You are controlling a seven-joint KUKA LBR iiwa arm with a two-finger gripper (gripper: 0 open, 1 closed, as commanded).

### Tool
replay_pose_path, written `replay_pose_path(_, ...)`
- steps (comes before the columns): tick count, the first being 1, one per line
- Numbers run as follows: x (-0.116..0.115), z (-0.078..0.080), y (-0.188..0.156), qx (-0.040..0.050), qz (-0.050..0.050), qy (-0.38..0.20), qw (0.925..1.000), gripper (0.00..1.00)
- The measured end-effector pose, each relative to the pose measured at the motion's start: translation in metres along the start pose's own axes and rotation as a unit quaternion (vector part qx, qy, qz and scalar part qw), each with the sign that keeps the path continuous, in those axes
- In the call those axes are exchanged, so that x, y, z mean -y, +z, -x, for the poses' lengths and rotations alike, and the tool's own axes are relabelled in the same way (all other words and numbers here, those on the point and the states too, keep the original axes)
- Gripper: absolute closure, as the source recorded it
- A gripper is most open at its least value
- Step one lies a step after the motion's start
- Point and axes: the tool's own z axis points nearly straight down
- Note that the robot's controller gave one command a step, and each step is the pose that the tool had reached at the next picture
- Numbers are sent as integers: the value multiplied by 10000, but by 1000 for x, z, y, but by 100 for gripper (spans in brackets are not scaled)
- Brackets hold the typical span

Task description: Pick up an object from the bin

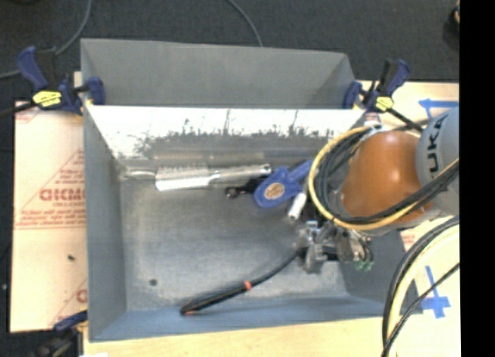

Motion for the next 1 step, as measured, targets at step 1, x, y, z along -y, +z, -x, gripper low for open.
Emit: replay_pose_path(1, 0, 1, -11, 3, -1, 2, 10000, 100)
